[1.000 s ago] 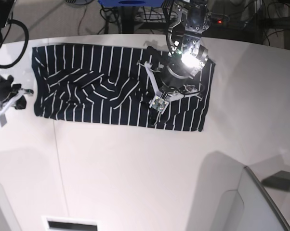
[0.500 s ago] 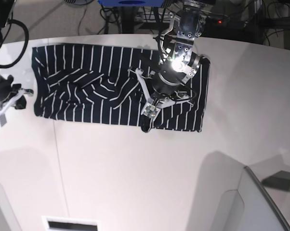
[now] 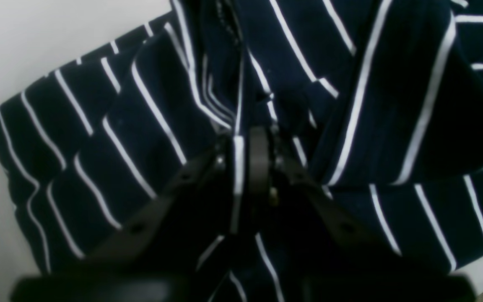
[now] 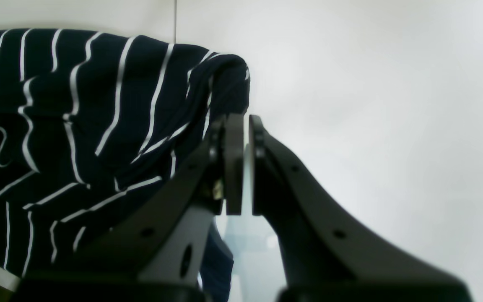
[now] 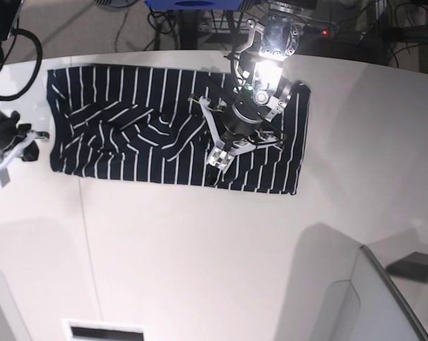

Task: Layout the t-shirt on the table in an organized manner, then fold the t-shirt properly
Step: 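Lift the strip end with the left gripper and fold it toward the middle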

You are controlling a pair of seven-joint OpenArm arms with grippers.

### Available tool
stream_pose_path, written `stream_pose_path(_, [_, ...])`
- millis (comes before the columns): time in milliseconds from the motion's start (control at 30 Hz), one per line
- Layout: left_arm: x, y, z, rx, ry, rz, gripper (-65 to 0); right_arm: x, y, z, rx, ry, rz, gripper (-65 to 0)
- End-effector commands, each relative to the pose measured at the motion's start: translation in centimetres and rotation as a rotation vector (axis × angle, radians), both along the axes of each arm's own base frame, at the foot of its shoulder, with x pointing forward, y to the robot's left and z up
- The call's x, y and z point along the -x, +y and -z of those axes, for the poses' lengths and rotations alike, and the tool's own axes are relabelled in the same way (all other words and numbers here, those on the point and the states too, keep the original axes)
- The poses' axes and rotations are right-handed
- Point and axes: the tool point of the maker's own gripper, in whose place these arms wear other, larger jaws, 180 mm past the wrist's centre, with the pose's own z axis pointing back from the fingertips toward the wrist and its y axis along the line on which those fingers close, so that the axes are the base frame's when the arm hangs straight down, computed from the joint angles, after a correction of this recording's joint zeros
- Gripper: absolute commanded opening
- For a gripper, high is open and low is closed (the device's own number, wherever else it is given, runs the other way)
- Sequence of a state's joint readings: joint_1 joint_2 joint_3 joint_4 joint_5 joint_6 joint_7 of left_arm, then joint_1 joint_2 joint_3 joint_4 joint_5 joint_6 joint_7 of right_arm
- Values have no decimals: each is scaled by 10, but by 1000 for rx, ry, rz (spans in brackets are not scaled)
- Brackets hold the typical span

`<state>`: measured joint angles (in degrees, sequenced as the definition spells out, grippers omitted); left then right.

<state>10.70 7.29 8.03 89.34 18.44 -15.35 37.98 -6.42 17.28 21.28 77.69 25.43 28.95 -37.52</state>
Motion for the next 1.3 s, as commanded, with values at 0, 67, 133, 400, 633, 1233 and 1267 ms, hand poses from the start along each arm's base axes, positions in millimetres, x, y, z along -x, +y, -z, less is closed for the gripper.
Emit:
stream_pose_path(0, [-9,-6,-12,25,-45,2,-569,-12,-8,-16,17,-56,-2,-621])
stream_pose_path(67, [-7,-13,-13,29,-45,21,-449,-12,-8,-16,17,-56,-2,-621])
stream_pose_path(133, [-4,-23,-14,33,-46,49,-349,-12,-8,-16,17,-56,-2,-621])
stream_pose_path(400, [9,-67,-22,62,-59,179,-219,-12,-7,-17,17,-57,-4,-621])
stream_pose_path(633, [2,-44,-73,87,-194,96,-357,-12,-7,-17,17,-57,-4,-621])
stream_pose_path(1233, [-54,3,-34,4,-133,-2,-650,-13,-5,-16,11,-60,-3,-621])
stream_pose_path(1267, [-57,2,-28,2,-116,1,-650,-14,-5,-17,11,-61,-3,-621])
